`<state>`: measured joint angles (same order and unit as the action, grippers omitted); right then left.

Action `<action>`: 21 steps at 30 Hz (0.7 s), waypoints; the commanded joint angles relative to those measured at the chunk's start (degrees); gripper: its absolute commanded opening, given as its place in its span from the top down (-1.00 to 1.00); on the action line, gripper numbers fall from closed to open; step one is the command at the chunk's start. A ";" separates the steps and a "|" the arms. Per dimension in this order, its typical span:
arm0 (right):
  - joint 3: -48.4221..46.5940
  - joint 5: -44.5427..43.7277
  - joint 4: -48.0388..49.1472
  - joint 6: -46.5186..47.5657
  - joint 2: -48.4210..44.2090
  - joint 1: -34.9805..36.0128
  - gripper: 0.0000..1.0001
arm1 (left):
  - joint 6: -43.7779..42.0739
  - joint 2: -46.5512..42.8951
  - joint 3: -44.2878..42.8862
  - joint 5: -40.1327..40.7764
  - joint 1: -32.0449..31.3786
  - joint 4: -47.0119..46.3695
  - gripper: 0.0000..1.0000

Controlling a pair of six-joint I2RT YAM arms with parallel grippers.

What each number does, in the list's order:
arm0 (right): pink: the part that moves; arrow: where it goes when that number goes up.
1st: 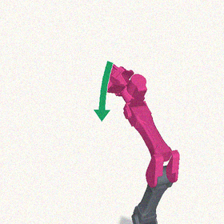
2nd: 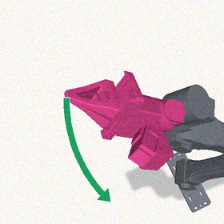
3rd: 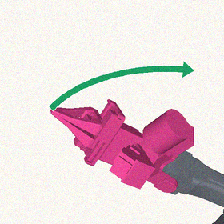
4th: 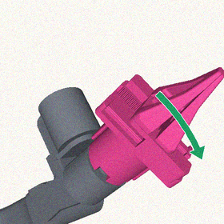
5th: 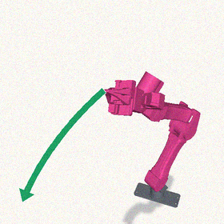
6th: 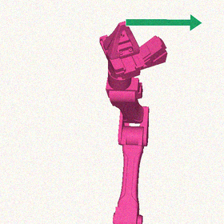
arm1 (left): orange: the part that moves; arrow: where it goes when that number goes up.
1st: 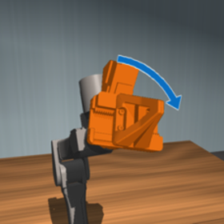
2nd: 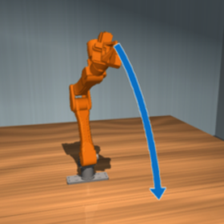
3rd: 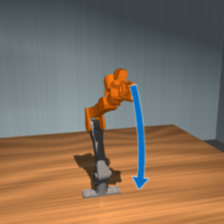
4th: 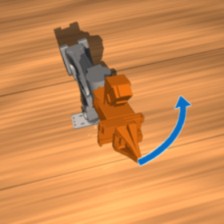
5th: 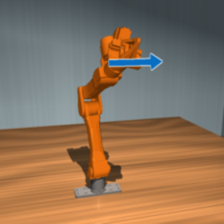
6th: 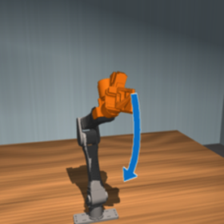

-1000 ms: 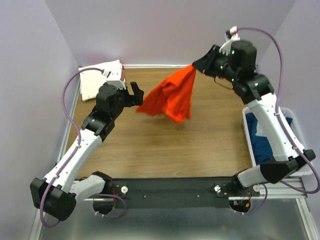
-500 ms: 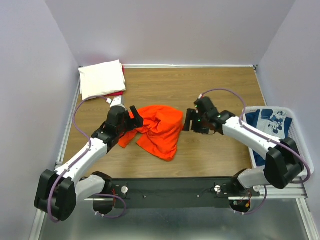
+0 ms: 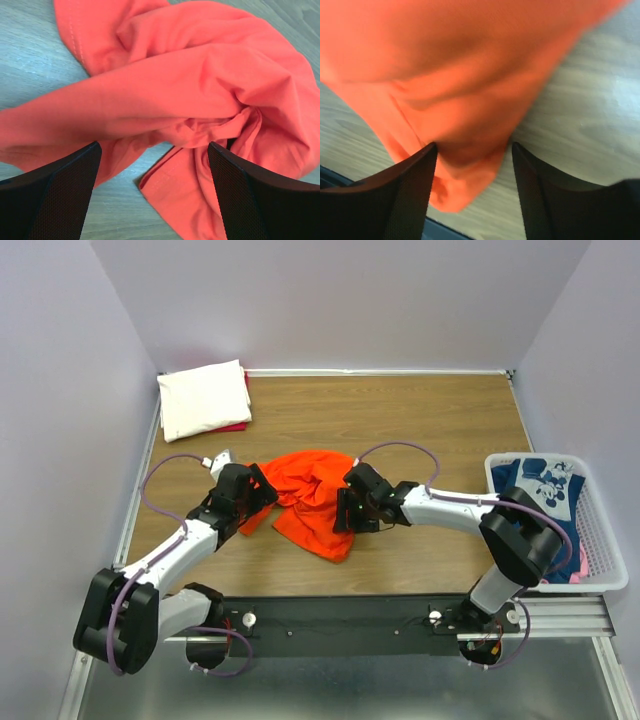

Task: Fold and stack the t-shirts
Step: Flatten the tshirt out

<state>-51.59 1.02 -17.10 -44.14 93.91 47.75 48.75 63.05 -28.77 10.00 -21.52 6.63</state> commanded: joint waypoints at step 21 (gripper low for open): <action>-13.17 -16.13 -8.03 13.02 -1.90 -27.52 0.88 | -1.46 13.67 -8.92 2.04 8.95 -7.34 1.00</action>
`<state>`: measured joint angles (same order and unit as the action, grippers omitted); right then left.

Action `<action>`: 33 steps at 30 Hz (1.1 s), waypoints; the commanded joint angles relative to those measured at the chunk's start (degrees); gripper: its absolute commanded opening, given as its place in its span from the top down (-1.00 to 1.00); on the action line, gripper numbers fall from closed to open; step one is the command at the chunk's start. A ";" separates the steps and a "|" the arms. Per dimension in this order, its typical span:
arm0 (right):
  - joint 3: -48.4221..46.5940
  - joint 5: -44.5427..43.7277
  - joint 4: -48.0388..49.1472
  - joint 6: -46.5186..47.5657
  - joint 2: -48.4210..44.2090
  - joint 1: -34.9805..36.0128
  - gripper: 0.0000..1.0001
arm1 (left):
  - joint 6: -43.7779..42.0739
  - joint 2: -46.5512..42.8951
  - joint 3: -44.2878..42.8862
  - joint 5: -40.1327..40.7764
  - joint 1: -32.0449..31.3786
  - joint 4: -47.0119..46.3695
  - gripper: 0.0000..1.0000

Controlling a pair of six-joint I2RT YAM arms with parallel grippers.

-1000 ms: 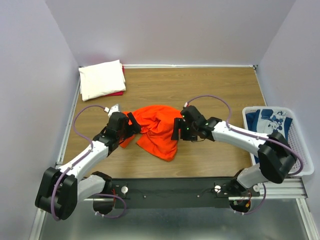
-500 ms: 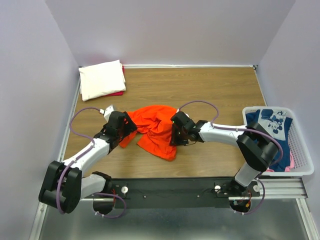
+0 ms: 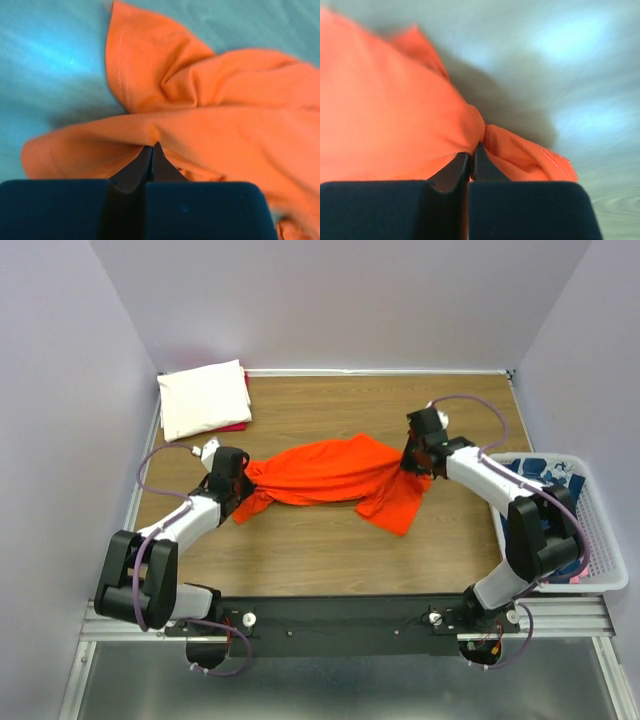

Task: Fold and stack the t-shirts
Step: Flatten the tshirt out

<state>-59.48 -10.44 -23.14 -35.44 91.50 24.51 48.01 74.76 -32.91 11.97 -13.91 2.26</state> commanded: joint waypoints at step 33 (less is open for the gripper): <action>3.67 4.02 -2.09 3.36 -5.46 -9.04 -0.28 | 3.84 8.90 -8.84 0.08 6.97 -1.91 -0.11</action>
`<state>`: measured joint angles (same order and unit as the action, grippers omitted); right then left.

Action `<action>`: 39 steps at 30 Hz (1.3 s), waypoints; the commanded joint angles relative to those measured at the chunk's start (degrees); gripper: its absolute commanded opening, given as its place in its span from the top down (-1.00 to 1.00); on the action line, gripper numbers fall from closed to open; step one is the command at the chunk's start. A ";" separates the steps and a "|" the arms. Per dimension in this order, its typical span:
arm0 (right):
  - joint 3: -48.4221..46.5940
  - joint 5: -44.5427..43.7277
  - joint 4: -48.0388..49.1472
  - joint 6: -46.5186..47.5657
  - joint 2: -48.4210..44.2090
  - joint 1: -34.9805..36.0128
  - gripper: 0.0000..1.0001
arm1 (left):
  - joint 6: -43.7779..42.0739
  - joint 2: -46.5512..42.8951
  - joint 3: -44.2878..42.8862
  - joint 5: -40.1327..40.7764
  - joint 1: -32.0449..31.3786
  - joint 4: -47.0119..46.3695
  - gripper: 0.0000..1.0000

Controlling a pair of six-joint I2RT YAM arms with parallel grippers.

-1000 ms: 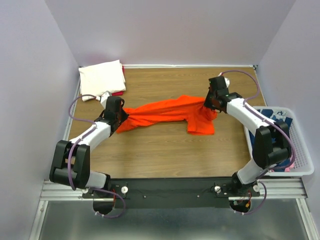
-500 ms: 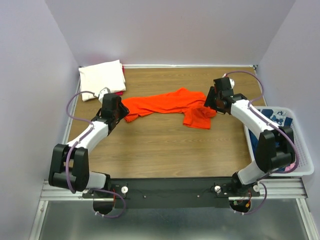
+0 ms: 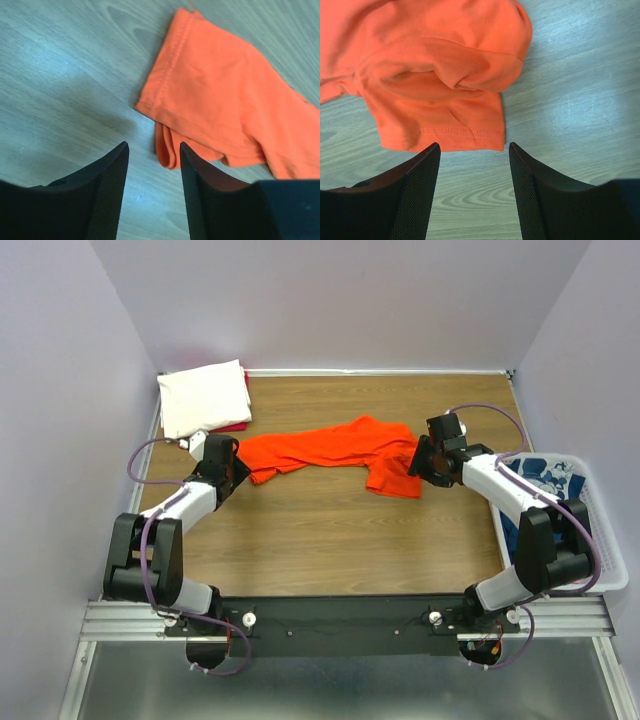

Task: Fold and stack the t-shirts
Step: Flatten the tshirt out

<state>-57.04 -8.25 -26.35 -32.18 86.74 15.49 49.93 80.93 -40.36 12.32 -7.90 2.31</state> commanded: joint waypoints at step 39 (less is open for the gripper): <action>5.79 4.65 5.08 -2.18 0.36 -0.10 -0.27 | -1.77 5.92 -7.45 -6.34 5.70 -2.66 1.00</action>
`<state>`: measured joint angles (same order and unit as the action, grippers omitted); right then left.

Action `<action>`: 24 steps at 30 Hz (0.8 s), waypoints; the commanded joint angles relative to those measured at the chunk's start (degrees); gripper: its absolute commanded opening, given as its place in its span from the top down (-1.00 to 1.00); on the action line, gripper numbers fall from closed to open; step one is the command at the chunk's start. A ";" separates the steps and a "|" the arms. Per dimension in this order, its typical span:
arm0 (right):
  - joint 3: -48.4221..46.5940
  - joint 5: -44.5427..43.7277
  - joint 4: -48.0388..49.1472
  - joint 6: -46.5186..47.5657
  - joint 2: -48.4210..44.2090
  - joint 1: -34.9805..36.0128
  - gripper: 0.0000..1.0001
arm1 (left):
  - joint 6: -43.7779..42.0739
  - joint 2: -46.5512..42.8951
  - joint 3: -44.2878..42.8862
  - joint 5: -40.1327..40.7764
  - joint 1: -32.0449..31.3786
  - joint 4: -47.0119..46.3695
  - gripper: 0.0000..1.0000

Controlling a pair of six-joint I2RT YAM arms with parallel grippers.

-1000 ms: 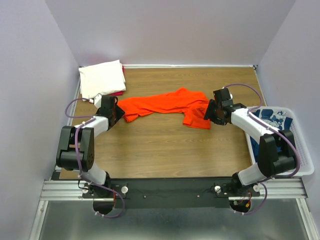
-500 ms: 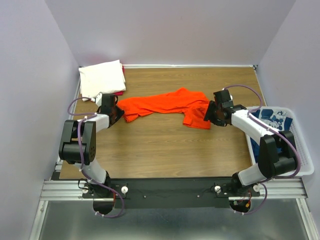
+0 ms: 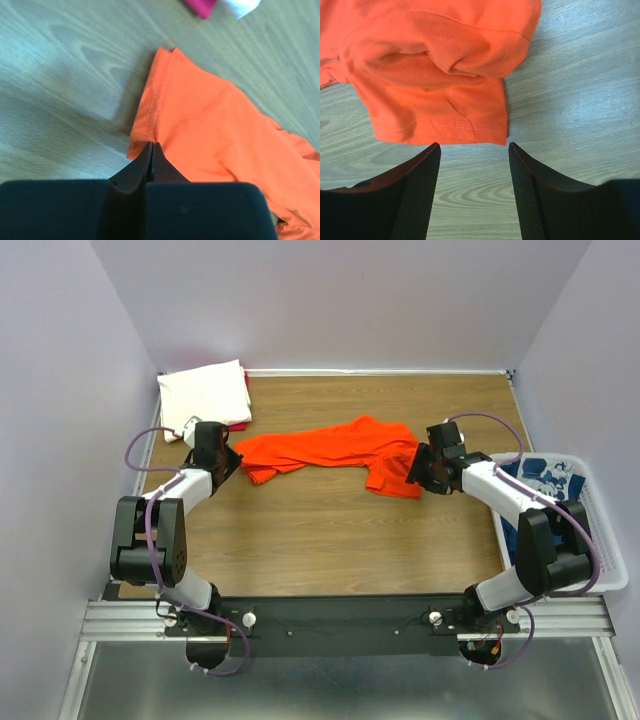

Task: Fold and stack the t-shirts
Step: Flatten the tshirt out

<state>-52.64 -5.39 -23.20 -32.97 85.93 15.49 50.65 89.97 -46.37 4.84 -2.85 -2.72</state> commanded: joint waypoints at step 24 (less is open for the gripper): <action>1.14 -4.19 7.04 -5.00 4.26 -0.10 0.99 | -10.66 -10.43 -2.32 -1.94 0.83 4.30 1.00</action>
<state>-49.43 -7.29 -16.49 -36.84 92.55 15.46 43.70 82.08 -46.50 3.86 -2.61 -0.34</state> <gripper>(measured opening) 0.054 0.006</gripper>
